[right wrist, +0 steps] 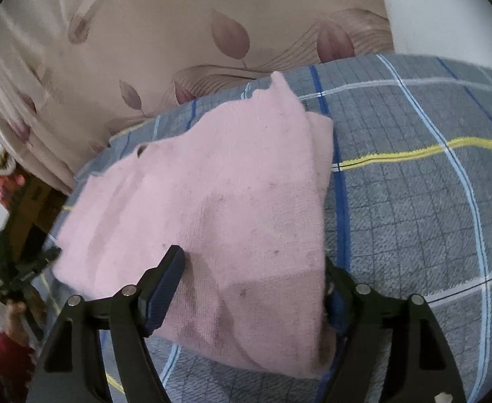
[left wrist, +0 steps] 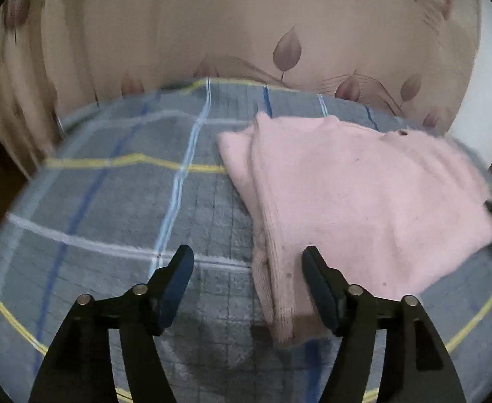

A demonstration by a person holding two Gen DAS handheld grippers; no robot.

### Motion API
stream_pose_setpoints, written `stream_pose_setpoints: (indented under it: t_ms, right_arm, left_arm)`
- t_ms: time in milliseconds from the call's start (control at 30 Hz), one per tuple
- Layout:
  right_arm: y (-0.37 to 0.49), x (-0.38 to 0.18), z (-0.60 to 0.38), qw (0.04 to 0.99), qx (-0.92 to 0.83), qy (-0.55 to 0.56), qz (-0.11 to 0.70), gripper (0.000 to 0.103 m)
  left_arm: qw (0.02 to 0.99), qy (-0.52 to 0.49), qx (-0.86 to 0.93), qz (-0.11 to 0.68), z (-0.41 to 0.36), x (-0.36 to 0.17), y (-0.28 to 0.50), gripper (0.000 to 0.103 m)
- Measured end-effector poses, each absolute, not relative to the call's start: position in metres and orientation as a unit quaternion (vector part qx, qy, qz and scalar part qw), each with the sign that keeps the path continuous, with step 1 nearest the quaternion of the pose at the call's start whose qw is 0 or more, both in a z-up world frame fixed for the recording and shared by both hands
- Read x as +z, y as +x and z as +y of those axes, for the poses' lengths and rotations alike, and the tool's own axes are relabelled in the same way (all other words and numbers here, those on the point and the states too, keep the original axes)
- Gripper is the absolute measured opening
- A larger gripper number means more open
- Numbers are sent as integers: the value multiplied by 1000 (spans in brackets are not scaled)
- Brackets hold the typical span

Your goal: Fold small clothes

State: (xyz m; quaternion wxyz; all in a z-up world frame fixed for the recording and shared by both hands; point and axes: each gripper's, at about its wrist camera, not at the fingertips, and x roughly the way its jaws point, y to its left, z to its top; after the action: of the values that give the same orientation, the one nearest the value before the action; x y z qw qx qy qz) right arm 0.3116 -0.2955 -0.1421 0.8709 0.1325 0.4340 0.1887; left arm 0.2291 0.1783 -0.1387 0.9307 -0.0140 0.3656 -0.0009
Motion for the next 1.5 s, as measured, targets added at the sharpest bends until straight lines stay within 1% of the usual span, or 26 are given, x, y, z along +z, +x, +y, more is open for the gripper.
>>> stream_pose_setpoints:
  t_ms: [167,400,733,900,967,1133,1333,1500]
  right_arm:
    - [309,-142,-272,882,166,62,437,82]
    - [308,-144,-264,887,150,30,436,85]
    - [306,-144,-255,893,127,3,432,87]
    - [306,-144,-252,895,114,-6,432,93]
    - [307,-145,-255,893,108,1,436,98]
    - [309,-146,-255,893,101,2,438,100]
    - [309,-146,-255,893,92,3,440,102]
    - [309,-146,-253,894,85,-4,440,102]
  left_arm:
    - [935,30,15,353,166,-140,226,70]
    - [935,43,22,352,161,-139,226,71]
    - [932,29,31,359,166,-140,227,80]
    - [930,26,39,363,167,-141,229,84]
    - [930,24,41,365,167,-141,229,86]
    - [928,2,36,371,174,-143,231,91]
    - [927,-60,8,370,192,-143,226,96]
    - [924,-84,3,374,198,-144,225,97]
